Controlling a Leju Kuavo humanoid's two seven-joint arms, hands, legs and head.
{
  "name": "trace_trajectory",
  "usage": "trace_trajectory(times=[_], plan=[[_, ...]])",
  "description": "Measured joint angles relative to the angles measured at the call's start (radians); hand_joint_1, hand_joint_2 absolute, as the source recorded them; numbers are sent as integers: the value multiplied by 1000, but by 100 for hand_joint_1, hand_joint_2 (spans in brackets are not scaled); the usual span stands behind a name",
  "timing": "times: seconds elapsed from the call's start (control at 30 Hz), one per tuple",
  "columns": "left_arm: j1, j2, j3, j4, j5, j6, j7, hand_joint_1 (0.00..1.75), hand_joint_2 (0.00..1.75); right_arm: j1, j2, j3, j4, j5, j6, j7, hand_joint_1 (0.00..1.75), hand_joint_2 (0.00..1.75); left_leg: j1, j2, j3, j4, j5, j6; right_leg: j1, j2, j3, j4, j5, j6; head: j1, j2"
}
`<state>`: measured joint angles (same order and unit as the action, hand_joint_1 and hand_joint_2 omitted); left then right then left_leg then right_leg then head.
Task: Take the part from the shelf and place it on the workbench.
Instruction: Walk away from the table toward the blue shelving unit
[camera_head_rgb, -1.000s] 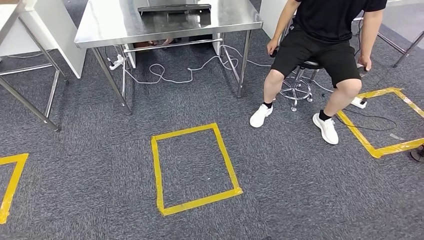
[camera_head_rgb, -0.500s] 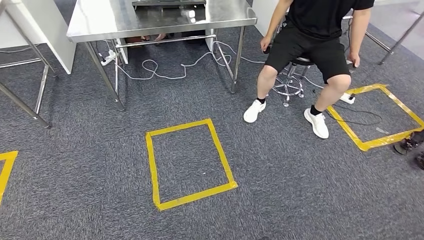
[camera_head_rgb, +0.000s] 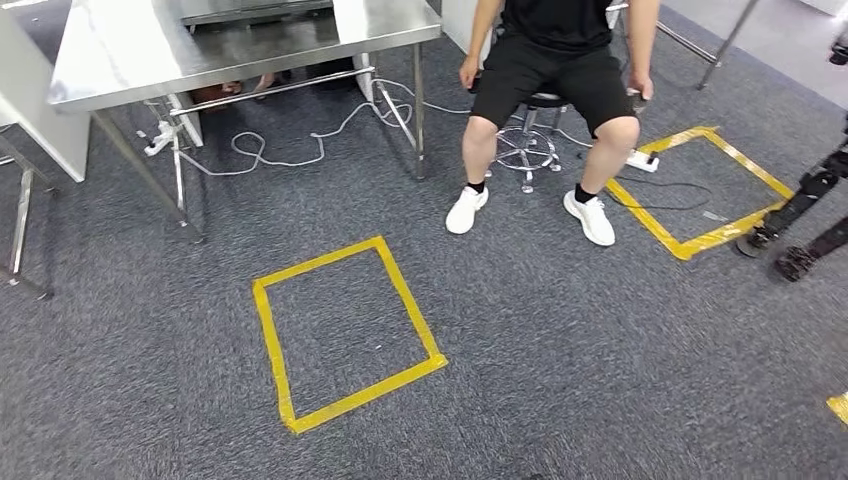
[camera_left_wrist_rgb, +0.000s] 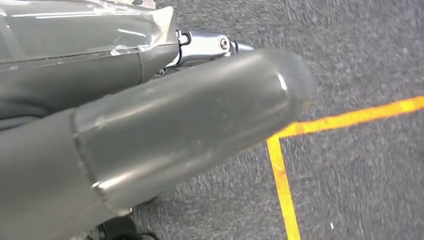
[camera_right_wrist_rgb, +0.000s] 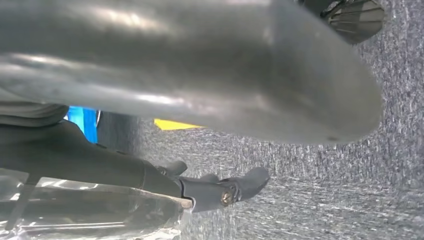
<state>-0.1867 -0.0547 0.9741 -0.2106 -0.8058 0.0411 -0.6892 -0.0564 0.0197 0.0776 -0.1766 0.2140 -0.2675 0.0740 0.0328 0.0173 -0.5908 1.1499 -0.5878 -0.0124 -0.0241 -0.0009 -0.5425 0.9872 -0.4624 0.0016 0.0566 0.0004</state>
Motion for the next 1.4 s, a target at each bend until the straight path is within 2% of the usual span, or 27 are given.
trace_trajectory(times=[0.03,0.07,0.1,0.13,0.17,0.23,0.3,0.37,0.43,0.5,0.57,0.6,0.63,0.7,0.73,0.8,0.87,0.9,0.97,1.03,1.07,1.1,1.13,1.2,1.27,1.33,1.4], plan=[[2,0,0,0,0,0,1,0,0,0,0,0,0,0,0,0,0,0,-1,-10,-33,70,-29,2,4,11,-1,0,1,-3,0,0],[3,1,0,0,0,0,1,0,0,1,1,0,0,0,1,0,0,0,-2,-15,-59,119,-41,4,8,24,-2,0,1,-5,0,0],[4,1,0,0,0,0,2,0,0,2,1,0,0,0,2,0,0,0,-3,-17,-69,133,-33,8,12,37,-2,1,2,-6,0,0],[5,1,0,0,0,1,2,0,0,3,1,0,0,0,3,0,0,0,-3,-20,-59,108,-6,12,14,51,0,1,2,-6,0,0],[5,1,0,0,0,1,2,0,0,4,1,0,0,1,3,0,0,0,-3,-29,-33,48,33,18,16,65,2,1,2,-6,0,0],[5,2,0,0,0,1,2,0,0,2,2,0,0,1,5,0,0,0,-3,-69,26,-81,90,30,21,89,3,4,2,-4,0,0],[5,3,0,0,0,2,3,0,0,0,4,0,0,2,6,1,0,0,-7,-90,50,-137,102,33,22,109,-7,6,5,2,1,0],[3,0,0,0,0,3,3,0,0,2,2,0,0,2,6,2,0,0,-9,-69,52,-147,107,37,20,124,-21,6,10,14,0,0],[1,-3,-1,-1,0,4,3,0,0,5,2,0,0,2,7,3,0,0,-7,-45,56,-163,118,48,22,92,-44,36,-8,20,4,0],[2,-4,-1,-2,0,4,3,0,0,2,2,0,0,2,7,3,0,0,-8,-17,57,-171,123,54,22,38,-100,144,-62,18,8,0],[4,-4,0,-2,0,5,3,0,0,1,1,0,0,2,7,3,0,0,-10,12,54,-171,123,54,16,17,-161,271,-110,22,9,0],[4,-4,0,-2,0,5,3,0,0,2,0,0,1,2,7,3,0,0,-11,26,54,-171,122,54,12,13,-171,295,-114,30,9,0],[4,-5,0,-2,0,5,4,0,0,3,0,0,1,2,7,3,0,0,-10,39,55,-170,122,53,7,8,-158,276,-102,41,10,0],[4,-7,0,-2,-1,5,4,0,0,4,-1,0,1,2,7,3,0,0,-9,62,59,-169,118,46,-1,-24,-79,135,-51,63,10,0],[4,-7,0,-3,-1,5,4,0,0,3,-1,0,1,2,7,3,0,0,-10,72,62,-169,115,41,-2,-49,-43,66,-27,67,10,0],[4,-5,0,-3,-1,7,4,0,0,0,0,0,1,3,7,4,0,0,-15,91,70,-167,109,27,4,-79,-7,-3,0,58,9,0],[2,-6,-1,-4,-1,9,4,0,0,0,0,0,1,3,7,4,0,0,-17,111,78,-170,106,15,9,-62,-15,-1,5,42,7,0],[0,-6,-1,-4,-1,10,3,0,0,1,0,0,1,4,7,4,0,0,-14,113,80,-168,102,10,2,-49,-16,-1,8,35,6,0],[-2,-6,-2,-4,-1,10,2,0,0,2,0,0,1,7,7,6,0,0,-7,70,63,-121,62,2,-7,-25,-14,-4,14,17,3,0],[1,-4,-1,-4,0,10,1,0,0,1,1,0,1,11,8,6,0,0,-3,6,7,5,-12,1,-6,-2,-16,-5,19,2,0,0],[3,-3,-1,-4,0,11,1,0,0,0,2,0,1,13,9,6,0,0,-3,-10,-26,74,-42,1,-2,11,-18,-5,20,-3,-1,0],[5,-2,-1,-4,1,11,1,0,0,1,2,0,1,14,11,6,0,0,-3,-17,-50,120,-53,1,1,25,-18,-4,20,-4,-1,0],[7,-2,-1,-4,1,11,1,0,0,2,3,0,1,16,12,6,0,0,-3,-20,-57,129,-44,2,4,39,-18,-3,21,-5,0,0],[7,-1,-1,-4,2,11,1,0,0,4,3,0,1,17,13,6,0,0,-1,-30,-15,33,25,6,5,68,-17,1,21,-4,-1,0],[7,0,-1,-4,2,11,1,0,0,2,4,0,1,18,14,6,0,0,3,-68,43,-92,76,9,9,94,-21,10,20,0,0,0],[7,0,-1,-4,2,11,1,0,0,1,4,0,1,18,15,6,0,0,0,-86,60,-134,81,14,12,113,-33,14,23,11,1,0],[5,-1,-1,-4,2,11,1,0,0,4,2,0,1,18,15,6,0,0,-6,-64,59,-139,89,27,12,123,-46,13,29,25,1,0]])
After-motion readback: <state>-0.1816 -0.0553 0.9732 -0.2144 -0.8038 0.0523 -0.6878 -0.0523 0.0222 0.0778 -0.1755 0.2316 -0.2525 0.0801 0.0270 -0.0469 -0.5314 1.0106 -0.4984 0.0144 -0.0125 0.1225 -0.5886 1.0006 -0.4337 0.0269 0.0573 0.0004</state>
